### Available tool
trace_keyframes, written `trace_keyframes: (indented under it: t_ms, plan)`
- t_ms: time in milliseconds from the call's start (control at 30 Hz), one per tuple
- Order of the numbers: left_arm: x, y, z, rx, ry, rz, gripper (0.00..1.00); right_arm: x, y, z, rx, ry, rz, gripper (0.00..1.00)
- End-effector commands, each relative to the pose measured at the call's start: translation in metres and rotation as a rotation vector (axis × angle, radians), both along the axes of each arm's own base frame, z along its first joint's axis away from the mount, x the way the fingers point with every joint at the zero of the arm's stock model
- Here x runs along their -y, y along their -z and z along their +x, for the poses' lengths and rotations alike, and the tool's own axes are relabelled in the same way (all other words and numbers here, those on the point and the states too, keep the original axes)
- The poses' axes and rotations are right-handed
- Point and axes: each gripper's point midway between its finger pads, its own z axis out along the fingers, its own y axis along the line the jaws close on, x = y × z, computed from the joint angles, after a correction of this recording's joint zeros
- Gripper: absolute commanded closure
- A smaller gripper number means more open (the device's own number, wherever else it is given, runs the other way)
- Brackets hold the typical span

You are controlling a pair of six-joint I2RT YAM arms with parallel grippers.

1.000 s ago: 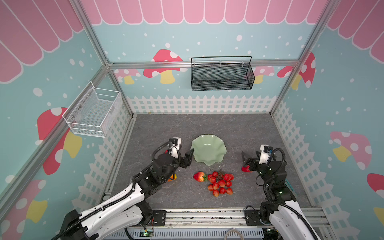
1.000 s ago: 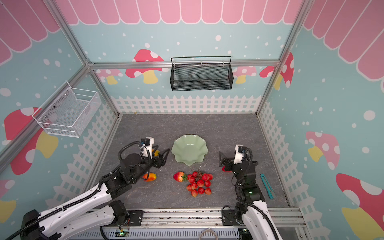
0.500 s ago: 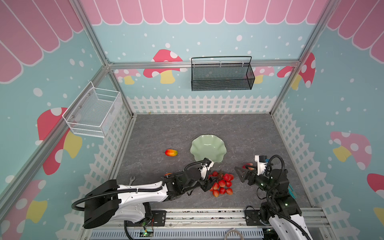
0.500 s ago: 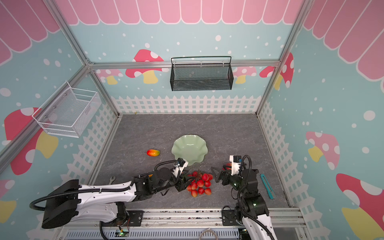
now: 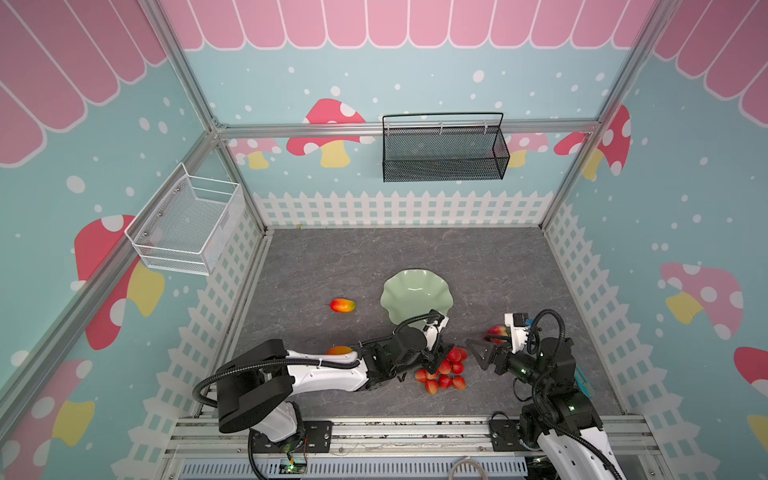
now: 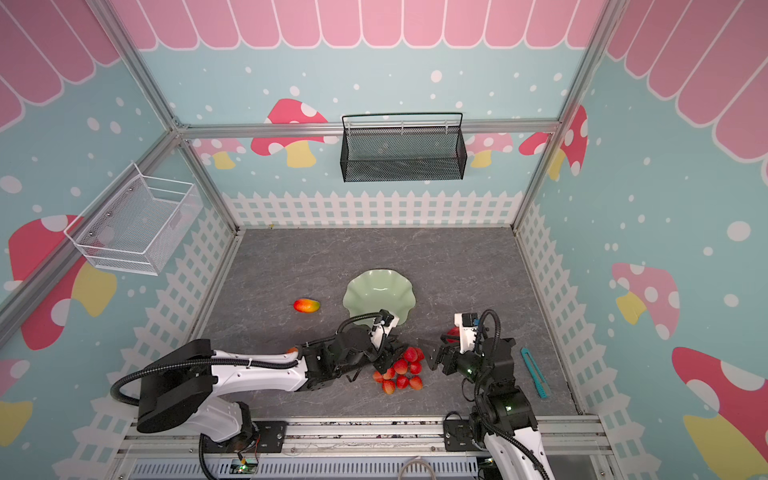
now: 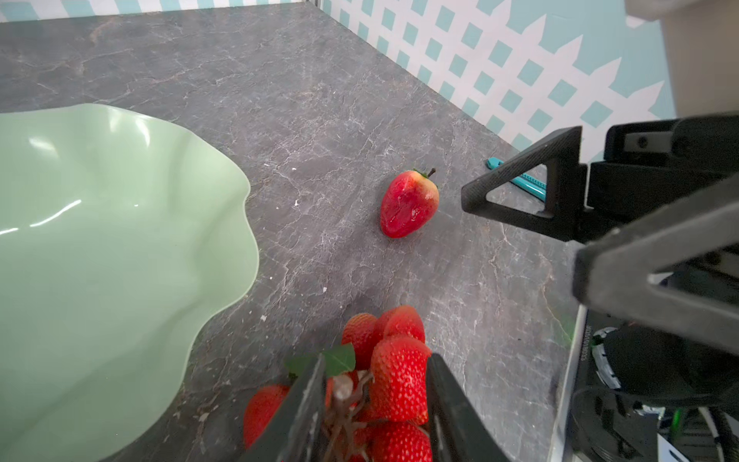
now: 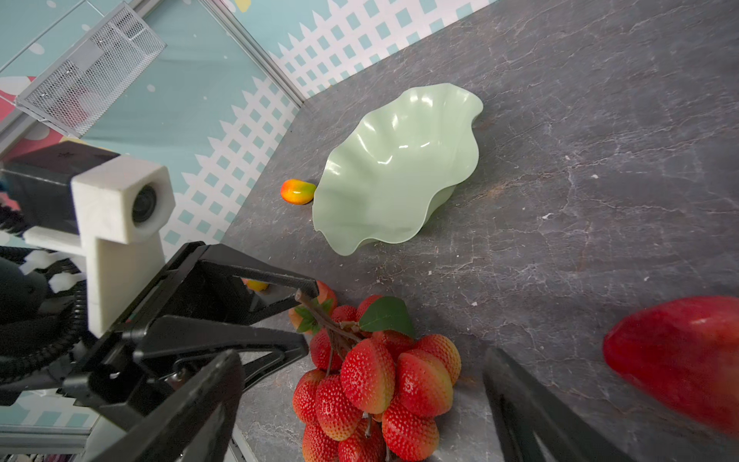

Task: Place and organize the fake fruits in the fruit bowl
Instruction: 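Reach the left gripper to the strawberry bunch stem and grasp it, then lift the strawberry bunch with the left gripper and lower it into the green bowl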

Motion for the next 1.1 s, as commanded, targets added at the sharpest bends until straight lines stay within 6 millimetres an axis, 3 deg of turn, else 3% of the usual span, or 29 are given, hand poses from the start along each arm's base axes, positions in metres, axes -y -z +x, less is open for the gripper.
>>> trace_keyframes:
  t_ms: [0,300,467,633,767,900,1067]
  plan:
    - [0.007,-0.004,0.005,0.001,-0.003,-0.027,0.61,-0.003,0.002,-0.003,0.006,-0.022,0.003,0.03]
    - [0.017,-0.002,0.0,-0.019,0.045,-0.051,0.81,-0.003,0.001,-0.003,0.014,-0.022,0.005,0.03]
    - [0.027,-0.011,-0.009,-0.05,0.107,-0.11,0.99,-0.002,0.0,-0.003,0.016,-0.014,0.008,0.03]
    - [0.029,-0.035,-0.011,-0.056,0.131,-0.177,1.0,0.0,-0.009,-0.003,0.05,0.0,0.022,0.03]
    - [0.022,-0.07,-0.003,-0.039,0.136,-0.248,1.0,-0.001,-0.033,-0.006,0.122,0.001,0.058,0.03]
    - [0.002,-0.113,0.021,0.005,0.087,-0.315,1.0,-0.003,-0.054,-0.01,0.172,-0.017,0.084,0.04]
    - [-0.033,-0.149,0.066,0.098,-0.067,-0.29,1.0,-0.006,-0.054,-0.007,0.166,-0.035,0.084,0.03]
